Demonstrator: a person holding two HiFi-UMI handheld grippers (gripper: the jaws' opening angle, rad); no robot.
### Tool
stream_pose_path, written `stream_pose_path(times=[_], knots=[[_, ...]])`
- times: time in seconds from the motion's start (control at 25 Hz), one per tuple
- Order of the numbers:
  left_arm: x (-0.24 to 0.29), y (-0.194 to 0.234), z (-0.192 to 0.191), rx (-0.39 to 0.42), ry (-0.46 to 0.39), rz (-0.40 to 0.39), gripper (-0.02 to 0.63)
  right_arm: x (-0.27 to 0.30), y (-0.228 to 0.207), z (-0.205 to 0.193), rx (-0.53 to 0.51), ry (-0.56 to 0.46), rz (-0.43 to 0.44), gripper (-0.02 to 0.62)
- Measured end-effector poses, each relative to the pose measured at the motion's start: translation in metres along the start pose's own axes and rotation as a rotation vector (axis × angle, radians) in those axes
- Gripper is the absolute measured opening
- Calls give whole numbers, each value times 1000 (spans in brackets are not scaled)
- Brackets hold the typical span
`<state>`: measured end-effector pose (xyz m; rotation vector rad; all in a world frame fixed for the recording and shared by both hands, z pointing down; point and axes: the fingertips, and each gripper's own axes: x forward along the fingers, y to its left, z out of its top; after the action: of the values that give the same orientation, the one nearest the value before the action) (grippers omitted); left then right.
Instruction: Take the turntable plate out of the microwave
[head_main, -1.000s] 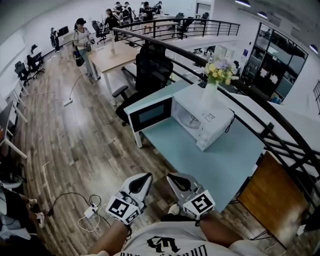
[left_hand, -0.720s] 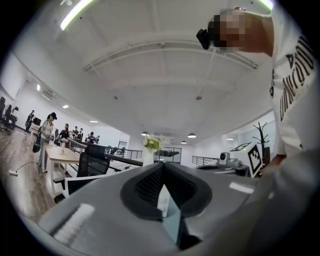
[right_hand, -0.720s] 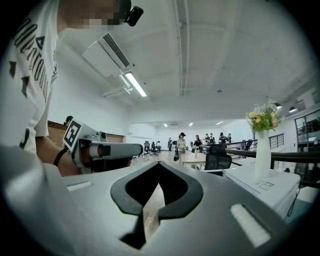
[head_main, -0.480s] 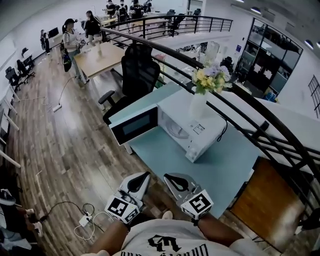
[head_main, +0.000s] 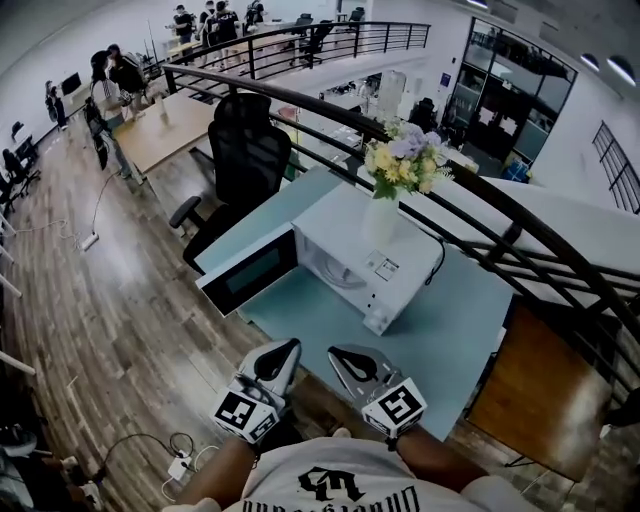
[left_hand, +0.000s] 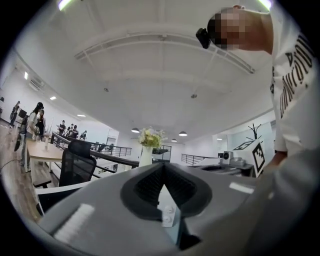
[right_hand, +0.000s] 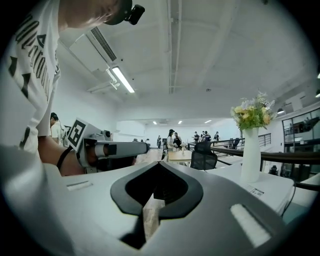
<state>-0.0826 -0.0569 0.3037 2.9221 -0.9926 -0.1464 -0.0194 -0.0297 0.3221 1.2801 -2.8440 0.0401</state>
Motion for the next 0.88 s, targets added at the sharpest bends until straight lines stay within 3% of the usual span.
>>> stream_pose_path(times=[0.16,0.32,0.52,0.88], knots=[[18,5,-1,-5,9,-50,49,2,-14,-3,15,6,-50,2],[37,53,-9,-12,21,-106,49,49,-34,-2,7,11,-104,2],[46,63,2,-10,22,-182,49,60,-41,2,19,18,-169,2],[55,122,8,-14,24,-300,49,119,-54,3,15,34,-287,2]])
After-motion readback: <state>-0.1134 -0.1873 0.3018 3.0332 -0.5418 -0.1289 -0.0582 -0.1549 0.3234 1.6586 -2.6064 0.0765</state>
